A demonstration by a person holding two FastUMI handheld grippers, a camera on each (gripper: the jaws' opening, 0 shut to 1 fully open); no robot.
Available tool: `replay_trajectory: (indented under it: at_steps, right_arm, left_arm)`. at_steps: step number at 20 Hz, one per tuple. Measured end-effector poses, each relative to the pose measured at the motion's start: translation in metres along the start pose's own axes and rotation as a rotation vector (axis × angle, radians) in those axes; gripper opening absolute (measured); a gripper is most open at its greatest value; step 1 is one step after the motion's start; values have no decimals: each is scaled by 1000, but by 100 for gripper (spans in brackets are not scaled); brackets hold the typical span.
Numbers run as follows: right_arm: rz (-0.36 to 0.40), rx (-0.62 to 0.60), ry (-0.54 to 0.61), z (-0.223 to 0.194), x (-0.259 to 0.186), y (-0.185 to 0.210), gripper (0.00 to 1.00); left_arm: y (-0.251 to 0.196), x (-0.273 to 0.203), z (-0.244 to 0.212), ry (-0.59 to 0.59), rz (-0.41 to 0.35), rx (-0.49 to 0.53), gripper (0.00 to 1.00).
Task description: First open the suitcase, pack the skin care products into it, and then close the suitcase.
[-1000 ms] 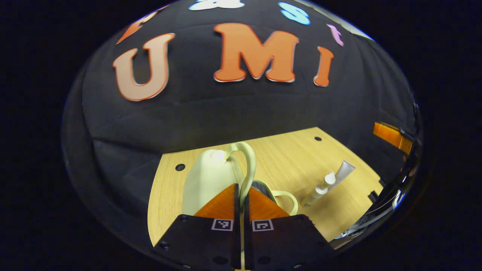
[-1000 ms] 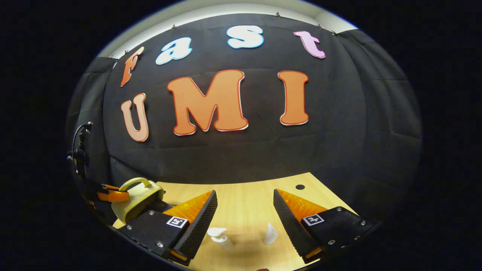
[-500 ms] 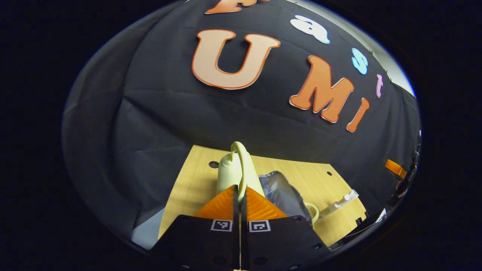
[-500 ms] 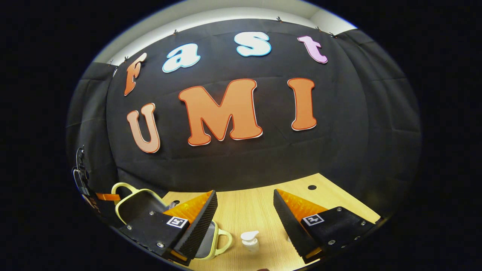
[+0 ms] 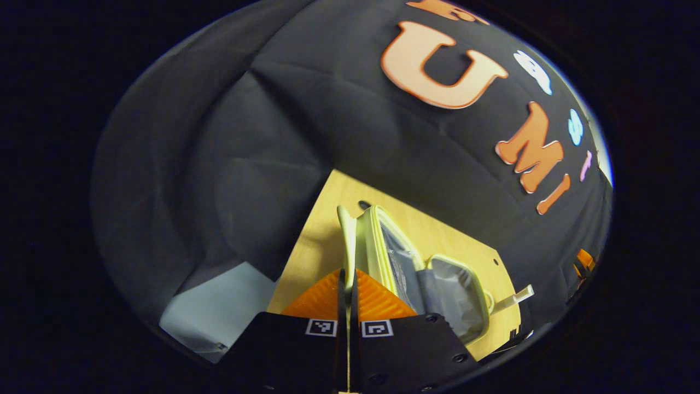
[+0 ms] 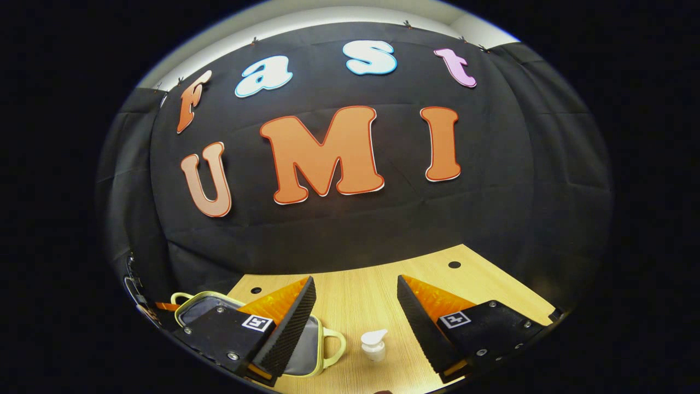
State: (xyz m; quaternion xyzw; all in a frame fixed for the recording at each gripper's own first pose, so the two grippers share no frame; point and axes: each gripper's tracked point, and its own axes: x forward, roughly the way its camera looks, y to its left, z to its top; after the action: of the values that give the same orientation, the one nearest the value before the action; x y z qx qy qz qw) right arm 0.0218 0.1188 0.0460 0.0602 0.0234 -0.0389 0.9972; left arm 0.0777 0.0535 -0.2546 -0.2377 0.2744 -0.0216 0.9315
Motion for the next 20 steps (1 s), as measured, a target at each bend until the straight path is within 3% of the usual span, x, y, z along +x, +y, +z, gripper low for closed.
replay_trajectory:
  at_steps: [5,7,8,10,13,16,20]
  right_arm:
    - [-41,-23,28,-17,-5,-7,95]
    - [-61,-28,35,-22,-7,-15,95]
    - [-68,-32,39,-25,-7,-19,95]
    - [-79,-39,47,-29,-9,-25,95]
    - [-97,-41,65,-38,-7,-41,95]
    - [-99,-47,79,-43,-2,-55,95]
    - [-84,-61,84,-45,11,-77,95]
  left_arm:
    - [-5,14,-14,58,65,-14,2]
    - [14,17,-20,66,131,-3,10]
    - [23,27,-26,80,170,20,10]
    - [29,24,-24,59,216,65,22]
    - [33,5,4,-29,328,140,93]
    - [-5,-16,41,-159,403,248,93]
    - [-99,-65,90,-332,425,403,92]
